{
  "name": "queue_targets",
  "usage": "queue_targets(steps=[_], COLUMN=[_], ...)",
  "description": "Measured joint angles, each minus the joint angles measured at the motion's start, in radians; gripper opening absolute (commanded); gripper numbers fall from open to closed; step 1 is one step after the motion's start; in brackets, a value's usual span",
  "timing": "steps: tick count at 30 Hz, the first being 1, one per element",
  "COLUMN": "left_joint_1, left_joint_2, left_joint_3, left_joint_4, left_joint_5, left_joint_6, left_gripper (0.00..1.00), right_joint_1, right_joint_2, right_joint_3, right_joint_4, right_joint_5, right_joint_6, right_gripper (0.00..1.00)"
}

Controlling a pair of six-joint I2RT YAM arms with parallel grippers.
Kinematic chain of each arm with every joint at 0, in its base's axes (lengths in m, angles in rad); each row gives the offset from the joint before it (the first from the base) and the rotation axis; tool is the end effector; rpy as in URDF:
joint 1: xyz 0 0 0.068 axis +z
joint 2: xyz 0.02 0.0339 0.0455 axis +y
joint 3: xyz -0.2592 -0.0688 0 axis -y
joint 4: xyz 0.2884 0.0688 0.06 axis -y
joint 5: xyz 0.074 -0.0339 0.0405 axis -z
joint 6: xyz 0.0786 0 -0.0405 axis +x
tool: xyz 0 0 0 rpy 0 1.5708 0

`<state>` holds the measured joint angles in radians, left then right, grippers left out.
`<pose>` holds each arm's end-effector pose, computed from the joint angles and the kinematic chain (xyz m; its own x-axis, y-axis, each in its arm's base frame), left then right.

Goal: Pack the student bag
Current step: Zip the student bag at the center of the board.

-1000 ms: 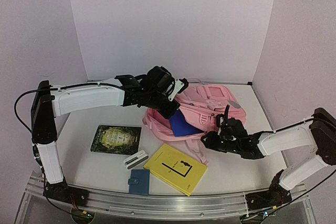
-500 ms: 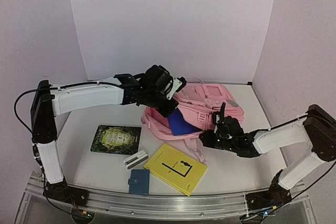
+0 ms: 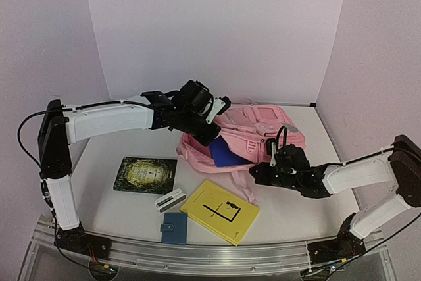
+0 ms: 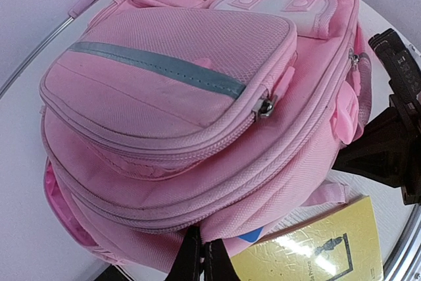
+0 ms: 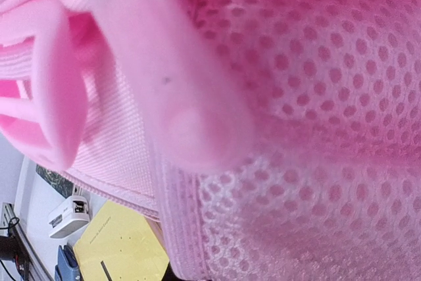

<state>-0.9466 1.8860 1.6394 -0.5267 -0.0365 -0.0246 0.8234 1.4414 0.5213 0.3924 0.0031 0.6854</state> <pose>0.2968 -0.4072 0.2412 -0.4277 0.5517 -0.7160 0.7853 0.6190 0.0079 0.2319 0.2498 0.1006 -0.7281 0.1456 -0.6698 -0.3498 0.7615 0.5457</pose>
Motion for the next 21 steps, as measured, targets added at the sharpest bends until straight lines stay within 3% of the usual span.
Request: queue_targets(steps=[21], left_joint_1=[0.012], left_joint_2=[0.106], left_joint_3=[-0.013], left_joint_4=[-0.077], left_joint_5=[-0.020], left_joint_6=[0.053], left_gripper=[0.00], right_joint_1=[0.181], right_joint_2=[0.284], right_joint_3=[0.309], right_joint_4=[-0.169], right_joint_5=[0.048], right_joint_6=[-0.014], right_gripper=[0.00])
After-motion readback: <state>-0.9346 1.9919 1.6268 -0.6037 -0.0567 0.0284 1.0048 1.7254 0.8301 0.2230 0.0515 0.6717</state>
